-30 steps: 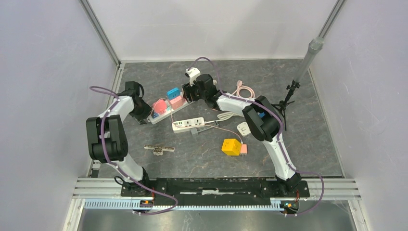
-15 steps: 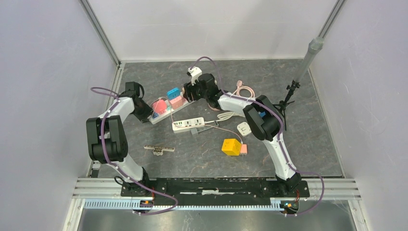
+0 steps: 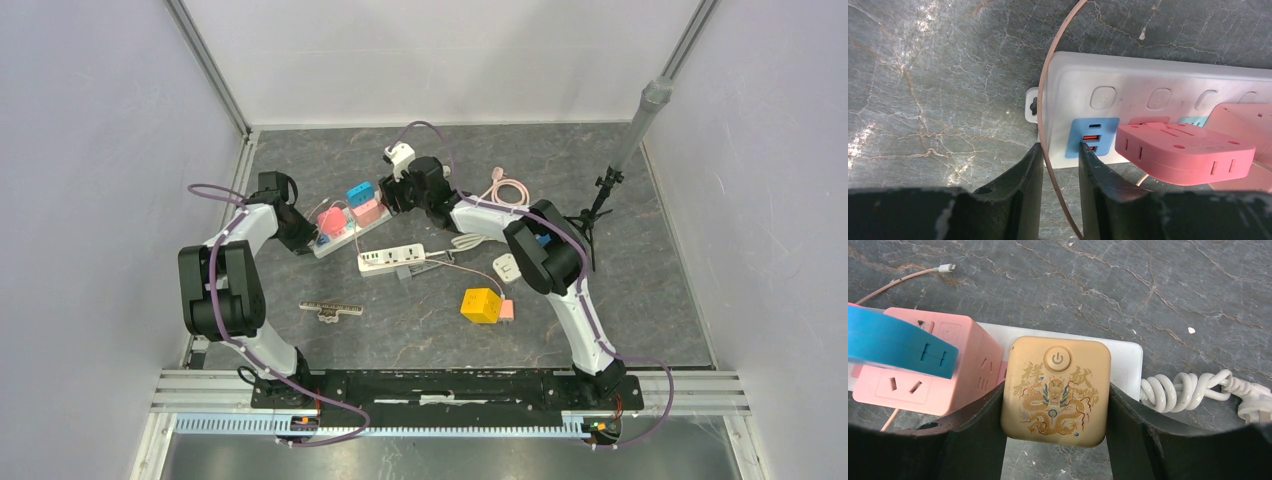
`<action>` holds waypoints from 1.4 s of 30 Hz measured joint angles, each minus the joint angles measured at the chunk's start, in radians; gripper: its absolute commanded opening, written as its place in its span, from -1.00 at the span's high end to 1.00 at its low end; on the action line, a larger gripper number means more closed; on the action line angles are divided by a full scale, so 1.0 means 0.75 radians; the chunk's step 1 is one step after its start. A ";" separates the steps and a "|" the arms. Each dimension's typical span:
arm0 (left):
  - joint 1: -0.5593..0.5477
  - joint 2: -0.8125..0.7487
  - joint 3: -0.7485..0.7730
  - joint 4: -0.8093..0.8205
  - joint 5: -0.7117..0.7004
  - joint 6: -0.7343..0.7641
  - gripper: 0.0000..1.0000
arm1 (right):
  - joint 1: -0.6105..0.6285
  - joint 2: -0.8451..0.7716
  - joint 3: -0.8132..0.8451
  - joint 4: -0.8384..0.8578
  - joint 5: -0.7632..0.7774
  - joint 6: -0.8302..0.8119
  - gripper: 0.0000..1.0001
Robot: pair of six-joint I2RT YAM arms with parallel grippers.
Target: Pull the plug off the socket
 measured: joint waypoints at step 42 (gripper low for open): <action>-0.003 0.039 0.022 0.013 0.085 -0.001 0.37 | -0.066 -0.020 0.016 -0.067 -0.098 0.116 1.00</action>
